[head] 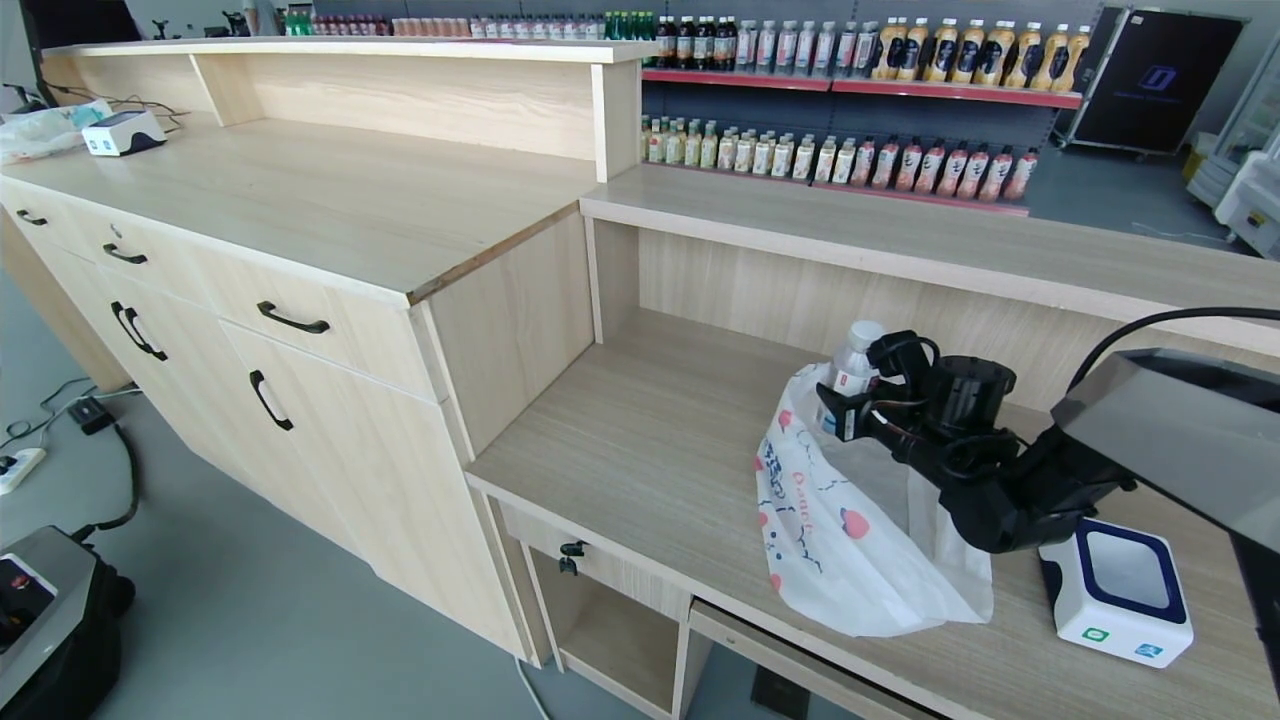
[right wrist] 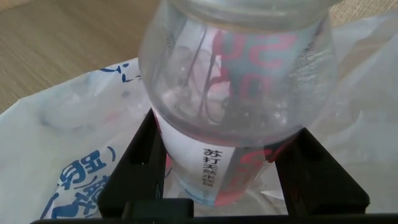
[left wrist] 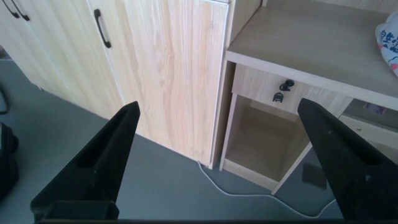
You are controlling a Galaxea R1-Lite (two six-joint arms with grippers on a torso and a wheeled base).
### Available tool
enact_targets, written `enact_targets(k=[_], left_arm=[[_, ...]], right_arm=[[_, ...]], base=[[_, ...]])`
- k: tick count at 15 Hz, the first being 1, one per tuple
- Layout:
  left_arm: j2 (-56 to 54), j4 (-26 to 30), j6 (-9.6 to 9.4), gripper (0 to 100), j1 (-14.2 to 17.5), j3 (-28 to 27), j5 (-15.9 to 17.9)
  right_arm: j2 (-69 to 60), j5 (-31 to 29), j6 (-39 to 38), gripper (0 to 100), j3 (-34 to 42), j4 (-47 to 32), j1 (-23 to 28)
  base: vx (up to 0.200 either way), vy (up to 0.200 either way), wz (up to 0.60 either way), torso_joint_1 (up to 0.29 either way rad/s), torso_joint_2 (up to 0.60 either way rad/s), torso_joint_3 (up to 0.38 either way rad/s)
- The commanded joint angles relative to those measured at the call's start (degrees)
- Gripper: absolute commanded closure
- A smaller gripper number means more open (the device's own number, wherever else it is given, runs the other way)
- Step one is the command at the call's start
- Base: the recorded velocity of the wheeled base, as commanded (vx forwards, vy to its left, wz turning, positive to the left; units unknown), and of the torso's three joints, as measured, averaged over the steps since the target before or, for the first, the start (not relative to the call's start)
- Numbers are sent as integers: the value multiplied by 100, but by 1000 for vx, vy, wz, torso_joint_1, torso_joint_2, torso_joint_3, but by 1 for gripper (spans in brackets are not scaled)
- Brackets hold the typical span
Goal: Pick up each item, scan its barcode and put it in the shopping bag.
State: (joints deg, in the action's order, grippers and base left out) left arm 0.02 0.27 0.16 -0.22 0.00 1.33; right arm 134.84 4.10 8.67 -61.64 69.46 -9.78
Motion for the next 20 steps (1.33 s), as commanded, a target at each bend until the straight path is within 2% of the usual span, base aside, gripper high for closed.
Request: enact_targets(k=[1, 2, 3, 6, 8, 11, 13, 14, 16, 18, 20], left_arm=[[6, 0, 2, 0, -4, 0, -1], [6, 0, 2, 0, 4, 0, -1], [6, 0, 2, 0, -4, 0, -1], [6, 0, 2, 0, -4, 0, -1], [6, 0, 2, 0, -4, 0, -1], [6, 0, 2, 0, -4, 0, -1], [6, 0, 2, 0, 4, 0, -1], [6, 0, 2, 0, -4, 0, -1], [6, 0, 2, 0, -4, 0, -1], [6, 0, 2, 0, 4, 0, -1], [6, 0, 2, 0, 4, 0, -1]], right_arm=[[42, -5, 12, 100, 46, -20, 20], [42, -5, 12, 100, 64, -20, 20], [34, -5, 12, 0, 73, -38, 20], [-213, 21, -5, 0, 46, -100, -15], [-749, 56, 162, 0, -59, -407, -139], [-1953, 47, 311, 0, 161, -1453, -367], [-3350, 30, 373, 0, 864, -2560, -525], [-3895, 30, 619, 0, 1207, -2780, -543], [-4783, 30, 1383, 0, 1954, -2815, -385], [-5363, 170, 2552, 0, 2059, -3088, 187], [-5565, 381, 2526, 0, 1813, -3220, 582]], base=[[0, 0, 0, 0, 0, 0], [0, 0, 0, 0, 0, 0], [0, 0, 0, 0, 0, 0], [0, 0, 0, 0, 0, 0], [0, 0, 0, 0, 0, 0], [0, 0, 0, 0, 0, 0], [0, 0, 0, 0, 0, 0], [0, 0, 0, 0, 0, 0], [0, 0, 0, 0, 0, 0], [0, 0, -300, -1, -1, 1], [0, 0, -600, 5, 2, 5]])
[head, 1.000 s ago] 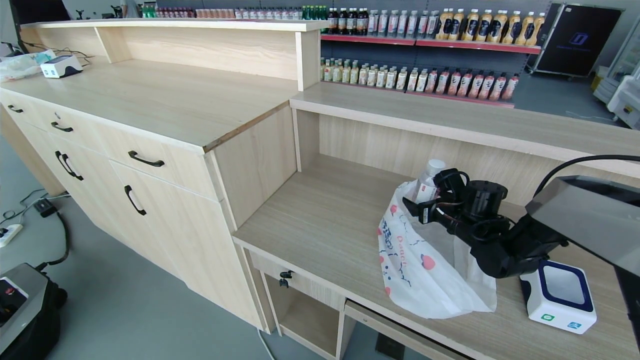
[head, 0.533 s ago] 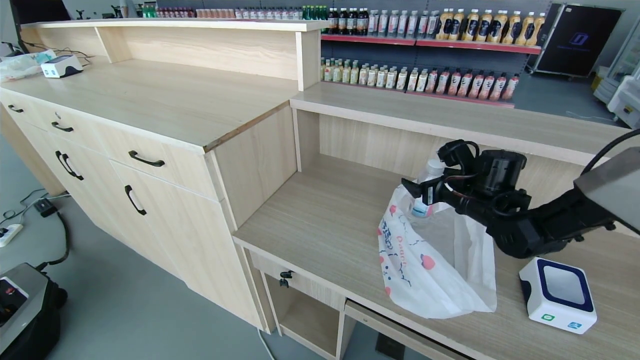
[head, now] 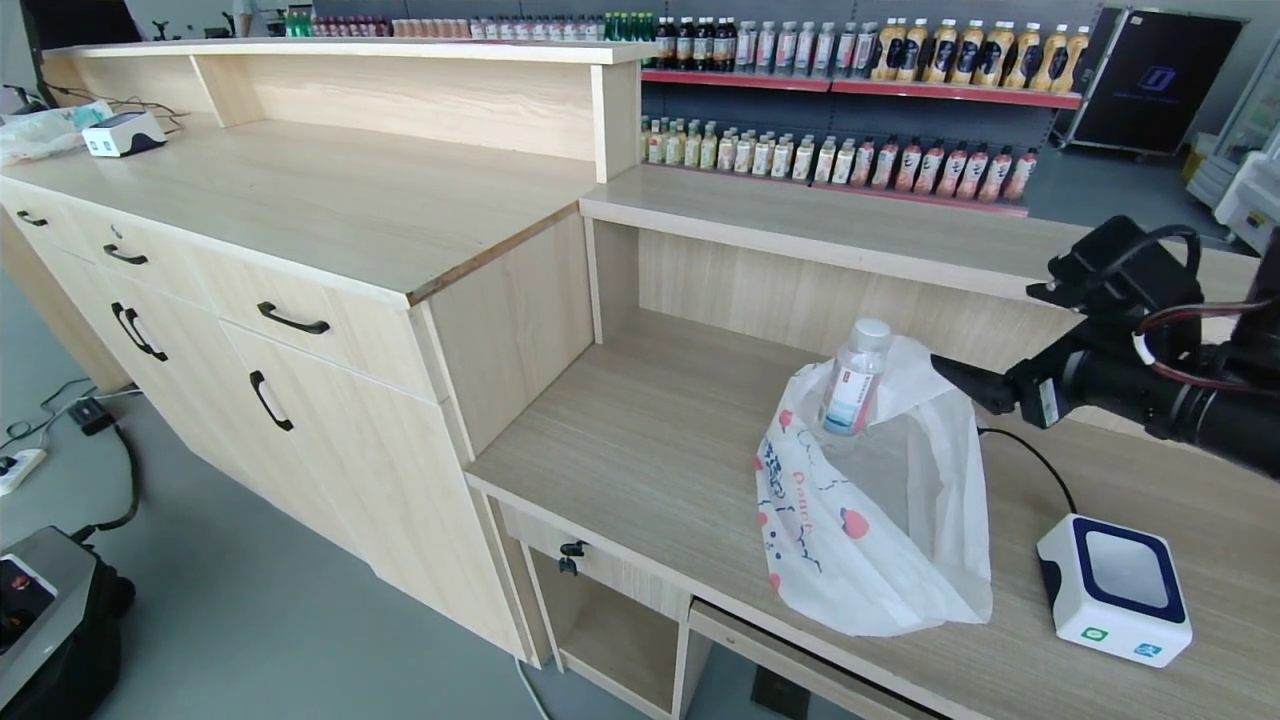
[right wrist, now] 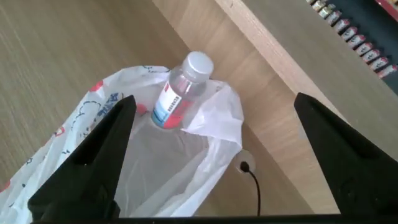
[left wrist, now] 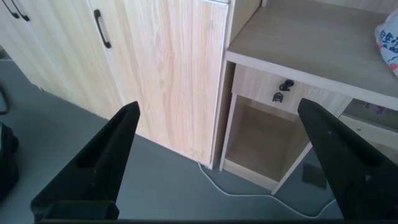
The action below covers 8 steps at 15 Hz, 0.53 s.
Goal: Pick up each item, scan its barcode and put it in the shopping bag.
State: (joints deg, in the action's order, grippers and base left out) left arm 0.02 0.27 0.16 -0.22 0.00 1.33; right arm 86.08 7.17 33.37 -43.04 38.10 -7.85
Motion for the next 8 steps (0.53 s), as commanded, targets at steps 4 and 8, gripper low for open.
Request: enact_targets(k=[4, 8], left_arm=[[6, 0, 2, 0, 4, 0, -1], [6, 0, 2, 0, -4, 0, -1]], right_arm=[[-1278, -392, -313, 0, -442, -1639, 1409], [-1330, -1710, -1113, 0, -1531, -2509, 1567]], base=[[0, 0, -600, 1, 0, 4], [0, 0, -600, 1, 2, 1]])
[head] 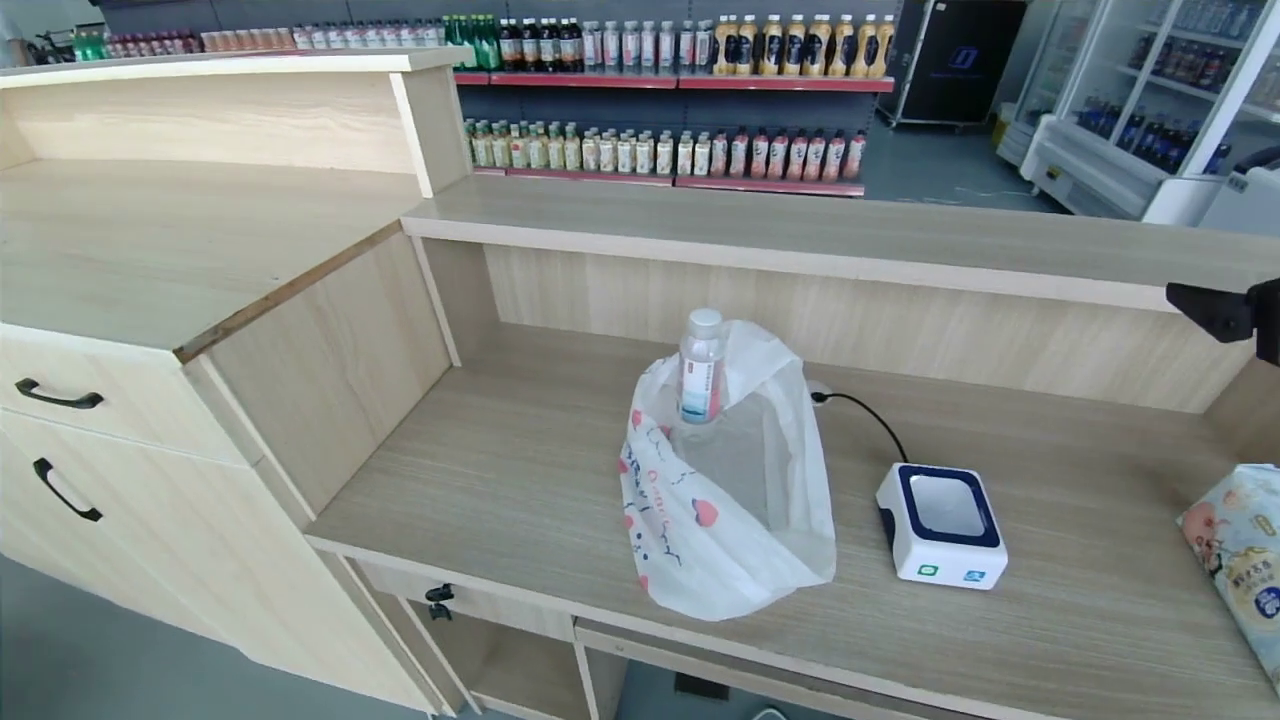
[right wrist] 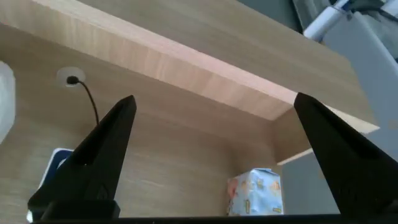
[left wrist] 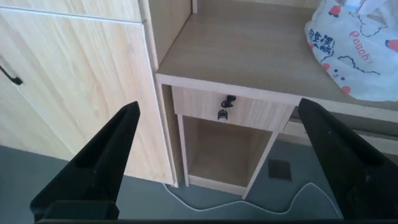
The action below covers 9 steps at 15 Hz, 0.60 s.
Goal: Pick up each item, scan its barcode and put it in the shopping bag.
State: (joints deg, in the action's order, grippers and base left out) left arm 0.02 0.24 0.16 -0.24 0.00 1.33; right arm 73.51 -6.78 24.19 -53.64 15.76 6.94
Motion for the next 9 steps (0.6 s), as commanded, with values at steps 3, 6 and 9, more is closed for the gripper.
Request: enact_targets(k=[3, 6, 9], left_arm=[[6, 2, 2, 0, -2, 0, -1], [6, 2, 2, 0, 7, 0, -1], [6, 2, 2, 0, -2, 0, -1]], right_arm=[[427, -843, -1065, 0, -1492, -1989, 607], [1289, -78, -1250, 0, -2212, -2358, 1231], [1693, 265, -1320, 0, -2151, -2394, 1530]], base=[[0, 0, -600, 1, 2, 2], [0, 0, 0, 0, 0, 0], [0, 0, 0, 0, 0, 0]])
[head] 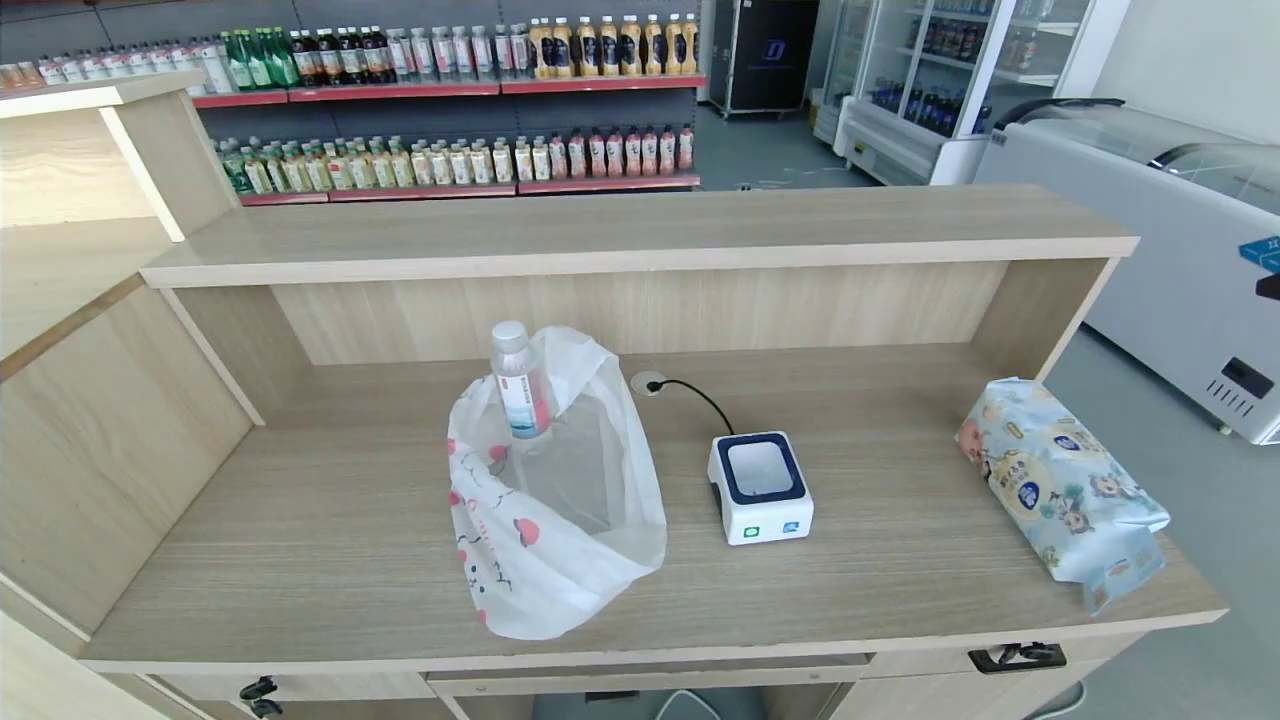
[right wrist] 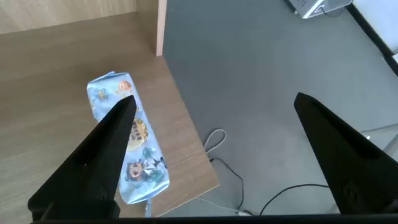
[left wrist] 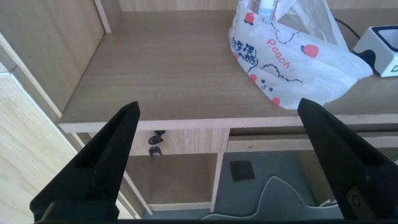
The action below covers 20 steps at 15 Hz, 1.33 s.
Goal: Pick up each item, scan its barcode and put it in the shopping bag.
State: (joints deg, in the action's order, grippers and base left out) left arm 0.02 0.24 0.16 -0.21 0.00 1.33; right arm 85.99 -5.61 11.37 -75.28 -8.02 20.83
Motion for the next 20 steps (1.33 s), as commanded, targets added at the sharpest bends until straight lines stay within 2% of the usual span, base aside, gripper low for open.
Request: enact_targets(k=[1, 3, 6, 8, 10, 16, 20], left_arm=[[6, 2, 2, 0, -6, 0, -1], [6, 2, 2, 0, 3, 0, -1], [6, 2, 2, 0, -6, 0, -1], [6, 2, 2, 0, -6, 0, -1], [6, 2, 2, 0, -6, 0, -1], [6, 2, 2, 0, -6, 0, -1], [6, 2, 2, 0, 3, 0, -1]], right_arm=[[515, 693, -197, 0, 145, -24, 175], [638, 1114, -215, 0, 409, -121, 219], [831, 1150, -346, 0, 716, -727, 290], [981, 1202, -663, 0, 901, -666, 298], [1332, 1545, -812, 0, 874, -455, 316], [2009, 1589, -636, 0, 611, -50, 290], [2405, 1923, -294, 0, 479, -24, 184]], base=[[0, 0, 0, 0, 0, 0], [0, 0, 0, 0, 0, 0], [0, 0, 0, 0, 0, 0], [0, 0, 0, 0, 0, 0], [0, 0, 0, 0, 0, 0], [0, 0, 0, 0, 0, 0], [0, 0, 0, 0, 0, 0]])
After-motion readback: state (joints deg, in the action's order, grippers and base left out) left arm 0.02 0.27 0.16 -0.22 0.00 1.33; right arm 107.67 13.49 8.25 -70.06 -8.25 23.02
